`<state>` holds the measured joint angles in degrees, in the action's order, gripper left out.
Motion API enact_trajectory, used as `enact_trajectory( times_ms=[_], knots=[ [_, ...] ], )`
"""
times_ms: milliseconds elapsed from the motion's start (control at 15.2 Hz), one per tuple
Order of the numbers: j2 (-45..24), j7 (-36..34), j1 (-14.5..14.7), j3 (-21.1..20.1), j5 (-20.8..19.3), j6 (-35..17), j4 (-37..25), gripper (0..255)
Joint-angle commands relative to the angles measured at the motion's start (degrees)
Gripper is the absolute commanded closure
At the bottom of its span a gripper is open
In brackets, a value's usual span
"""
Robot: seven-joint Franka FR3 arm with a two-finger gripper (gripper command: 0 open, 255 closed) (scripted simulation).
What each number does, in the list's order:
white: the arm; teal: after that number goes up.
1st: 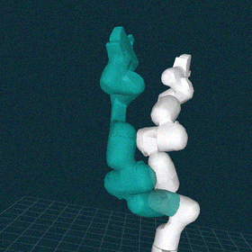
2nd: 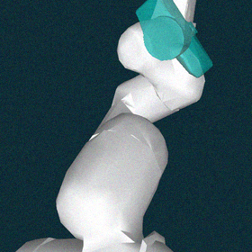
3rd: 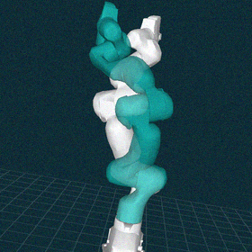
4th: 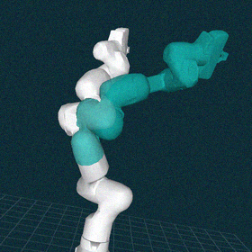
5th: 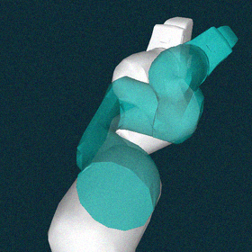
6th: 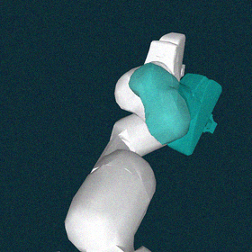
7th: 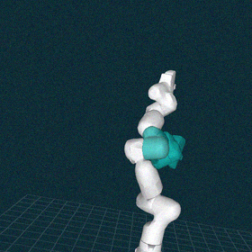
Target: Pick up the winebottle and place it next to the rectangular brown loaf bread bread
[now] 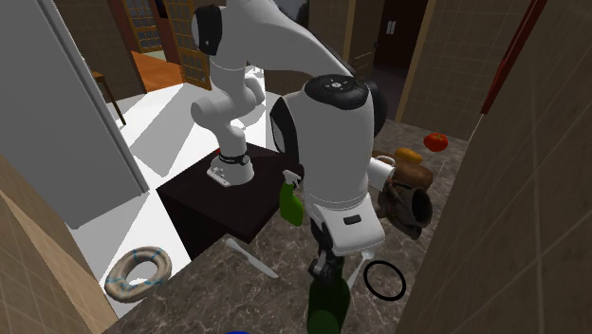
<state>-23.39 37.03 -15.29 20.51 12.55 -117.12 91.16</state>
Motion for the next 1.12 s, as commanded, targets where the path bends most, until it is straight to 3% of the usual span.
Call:
enact_trajectory(
  times_ms=[0,1056],
  knots=[
    [0.6,-0.3,0.1,0.1,-0.3,1.3,-0.8,255],
    [1.9,-1.6,-0.5,0.7,-1.3,12.9,-11.3,255]
  ],
)
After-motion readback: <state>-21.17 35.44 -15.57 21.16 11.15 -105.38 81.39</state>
